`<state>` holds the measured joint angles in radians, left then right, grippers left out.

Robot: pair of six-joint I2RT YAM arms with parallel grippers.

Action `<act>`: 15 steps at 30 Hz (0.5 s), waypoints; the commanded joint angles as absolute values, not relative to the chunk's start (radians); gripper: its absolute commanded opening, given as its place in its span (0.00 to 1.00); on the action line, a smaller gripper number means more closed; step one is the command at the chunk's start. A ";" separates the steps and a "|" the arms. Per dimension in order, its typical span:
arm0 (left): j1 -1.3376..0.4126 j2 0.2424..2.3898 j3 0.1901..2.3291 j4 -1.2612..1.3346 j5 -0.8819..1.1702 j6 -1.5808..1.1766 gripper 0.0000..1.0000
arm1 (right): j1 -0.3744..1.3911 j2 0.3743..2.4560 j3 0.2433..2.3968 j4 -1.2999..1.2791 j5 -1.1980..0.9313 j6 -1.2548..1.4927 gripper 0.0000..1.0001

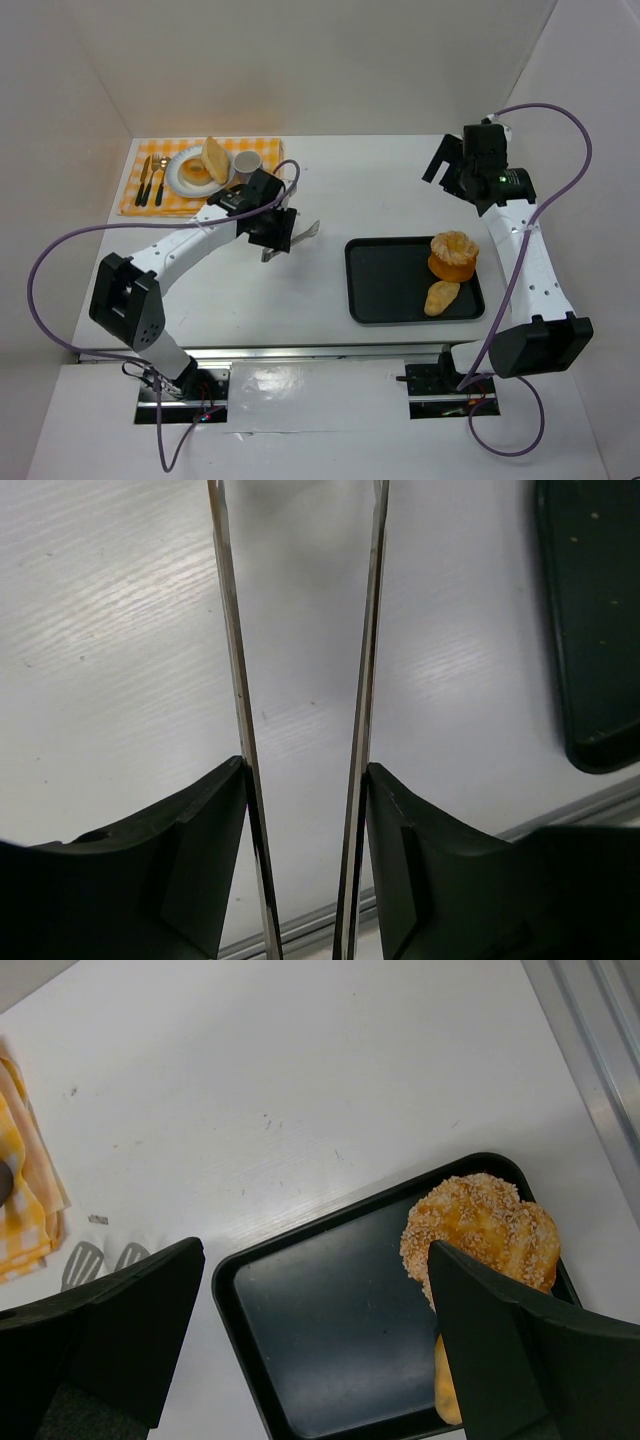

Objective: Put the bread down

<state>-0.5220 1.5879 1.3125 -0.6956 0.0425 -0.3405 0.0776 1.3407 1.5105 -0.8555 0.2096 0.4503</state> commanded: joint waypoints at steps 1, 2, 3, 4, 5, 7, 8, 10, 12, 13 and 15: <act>-0.528 1.640 1.313 -0.673 -0.048 -0.336 0.61 | 0.075 1.307 1.500 -0.818 0.224 0.440 1.00; -0.528 1.649 1.322 -0.673 -0.058 -0.336 0.62 | 0.075 1.307 1.500 -0.818 0.224 0.440 1.00; -0.528 1.658 1.322 -0.673 -0.067 -0.336 0.62 | 0.075 1.307 1.491 -0.818 0.224 0.440 1.00; -0.528 1.667 1.337 -0.689 -0.067 -0.336 0.64 | 0.075 1.307 1.491 -0.818 0.224 0.440 1.00; -0.528 1.687 1.338 -0.698 -0.067 -0.336 0.72 | 0.075 1.307 1.491 -0.818 0.224 0.440 1.00; -0.528 1.698 1.361 -0.710 -0.067 -0.325 0.76 | 0.075 1.307 1.491 -0.818 0.224 0.440 1.00; -0.528 1.698 1.361 -0.710 -0.058 -0.325 0.79 | 0.075 1.307 1.491 -0.818 0.224 0.440 1.00; -0.528 1.707 1.373 -0.729 -0.040 -0.299 0.80 | 0.075 1.307 1.482 -0.818 0.224 0.440 1.00; -0.528 1.716 1.408 -0.753 -0.014 -0.299 0.86 | 0.075 1.307 1.482 -0.808 0.224 0.440 1.00; -0.528 1.717 1.417 -0.753 -0.014 -0.290 0.87 | 0.075 1.307 1.482 -0.808 0.224 0.440 1.00; -0.538 1.717 1.456 -0.776 -0.014 -0.290 0.87 | 0.075 1.307 1.482 -0.808 0.224 0.440 1.00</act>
<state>-0.5247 1.7145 1.3830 -0.7486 -0.0322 -0.3145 0.0776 1.3376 1.4799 -0.8486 0.2127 0.4503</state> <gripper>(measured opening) 0.871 0.999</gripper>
